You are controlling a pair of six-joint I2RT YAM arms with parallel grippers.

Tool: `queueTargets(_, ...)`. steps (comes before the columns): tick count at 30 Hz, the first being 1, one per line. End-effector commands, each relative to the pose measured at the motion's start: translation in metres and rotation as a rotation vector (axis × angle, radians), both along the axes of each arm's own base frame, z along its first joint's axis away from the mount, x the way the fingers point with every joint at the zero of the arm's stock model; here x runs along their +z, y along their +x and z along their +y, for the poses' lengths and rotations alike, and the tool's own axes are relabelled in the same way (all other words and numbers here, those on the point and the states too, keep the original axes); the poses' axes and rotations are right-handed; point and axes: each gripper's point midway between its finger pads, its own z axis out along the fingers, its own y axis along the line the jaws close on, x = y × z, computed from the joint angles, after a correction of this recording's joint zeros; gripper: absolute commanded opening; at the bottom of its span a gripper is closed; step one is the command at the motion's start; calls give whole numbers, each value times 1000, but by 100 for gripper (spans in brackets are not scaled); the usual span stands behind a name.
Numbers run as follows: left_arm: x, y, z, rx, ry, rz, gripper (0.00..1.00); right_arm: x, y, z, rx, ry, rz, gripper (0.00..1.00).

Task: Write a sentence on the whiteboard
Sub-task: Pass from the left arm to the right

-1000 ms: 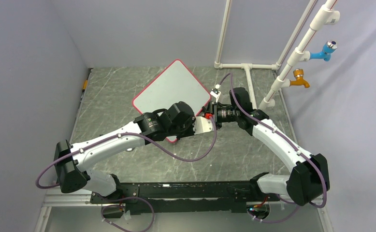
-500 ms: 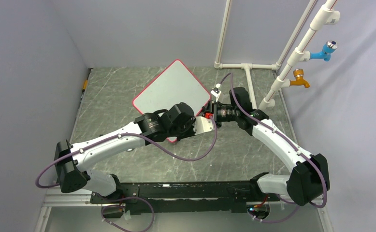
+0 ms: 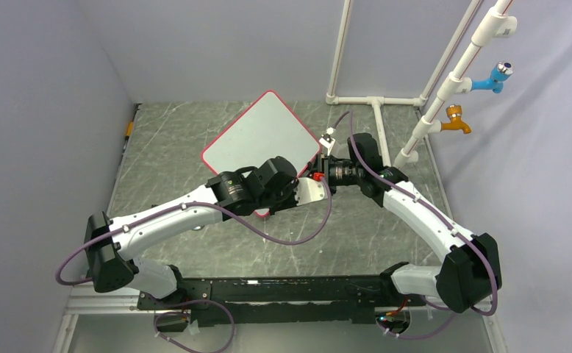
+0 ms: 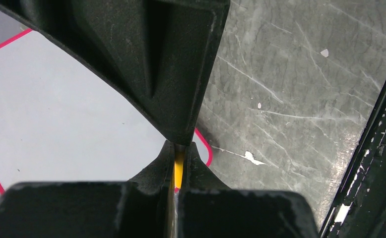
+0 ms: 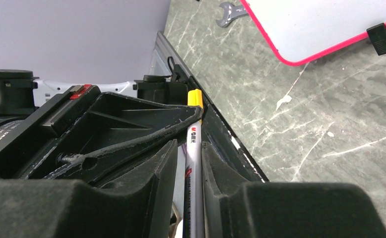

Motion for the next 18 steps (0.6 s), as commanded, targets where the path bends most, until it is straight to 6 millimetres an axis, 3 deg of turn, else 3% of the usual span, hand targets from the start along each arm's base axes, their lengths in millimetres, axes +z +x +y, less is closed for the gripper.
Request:
queueTargets(1,39,1,-34,-44,-153,-51,0,6,-6,10,57,28,-25,25)
queueTargets(4,40,1,-34,-43,-157,-48,0,5,-5,10,55,27,-25,16)
queueTargets(6,41,1,-33,-37,-162,-50,0,5,-5,10,55,28,-25,2)
queueTargets(9,42,1,-30,-29,-156,-52,3,5,-4,9,50,17,-30,0)
queueTargets(14,48,2,-11,-7,-139,-65,49,14,1,4,21,-20,-79,0)
queueTargets(18,63,2,9,19,-193,-36,67,28,5,-2,-11,-25,-129,0)
